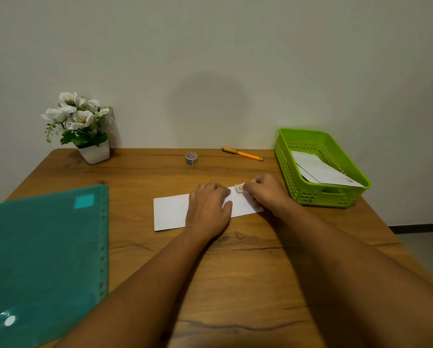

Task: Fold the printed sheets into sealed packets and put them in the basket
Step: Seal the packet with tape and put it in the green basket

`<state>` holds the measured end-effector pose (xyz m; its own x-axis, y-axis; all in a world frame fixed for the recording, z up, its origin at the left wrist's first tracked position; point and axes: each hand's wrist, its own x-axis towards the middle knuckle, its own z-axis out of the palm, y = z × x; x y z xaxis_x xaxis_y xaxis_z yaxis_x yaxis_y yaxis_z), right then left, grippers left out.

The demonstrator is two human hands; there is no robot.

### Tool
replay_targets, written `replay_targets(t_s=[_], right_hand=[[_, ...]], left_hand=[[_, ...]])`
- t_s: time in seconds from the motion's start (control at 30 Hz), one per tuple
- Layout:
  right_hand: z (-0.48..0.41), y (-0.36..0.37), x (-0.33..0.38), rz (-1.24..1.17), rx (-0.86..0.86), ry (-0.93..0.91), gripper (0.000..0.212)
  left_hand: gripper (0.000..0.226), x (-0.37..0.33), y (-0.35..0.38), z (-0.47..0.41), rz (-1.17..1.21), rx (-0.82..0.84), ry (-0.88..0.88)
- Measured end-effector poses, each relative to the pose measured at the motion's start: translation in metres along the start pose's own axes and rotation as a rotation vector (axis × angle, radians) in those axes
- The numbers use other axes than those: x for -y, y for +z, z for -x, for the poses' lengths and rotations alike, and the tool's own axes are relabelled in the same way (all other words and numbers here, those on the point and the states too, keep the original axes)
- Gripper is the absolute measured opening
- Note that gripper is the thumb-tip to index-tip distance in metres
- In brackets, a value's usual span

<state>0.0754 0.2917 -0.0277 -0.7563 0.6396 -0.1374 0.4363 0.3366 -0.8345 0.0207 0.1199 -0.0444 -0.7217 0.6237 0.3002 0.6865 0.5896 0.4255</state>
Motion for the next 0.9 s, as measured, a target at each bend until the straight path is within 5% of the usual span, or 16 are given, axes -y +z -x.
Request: replay_targets(t_s=[0.9], right_hand=[[-0.0081,0.008,0.0036,0.215,-0.021,0.001,0.019]], left_hand=[[0.039,0.0039,0.0026,-0.0007,0.021,0.031,0.017]])
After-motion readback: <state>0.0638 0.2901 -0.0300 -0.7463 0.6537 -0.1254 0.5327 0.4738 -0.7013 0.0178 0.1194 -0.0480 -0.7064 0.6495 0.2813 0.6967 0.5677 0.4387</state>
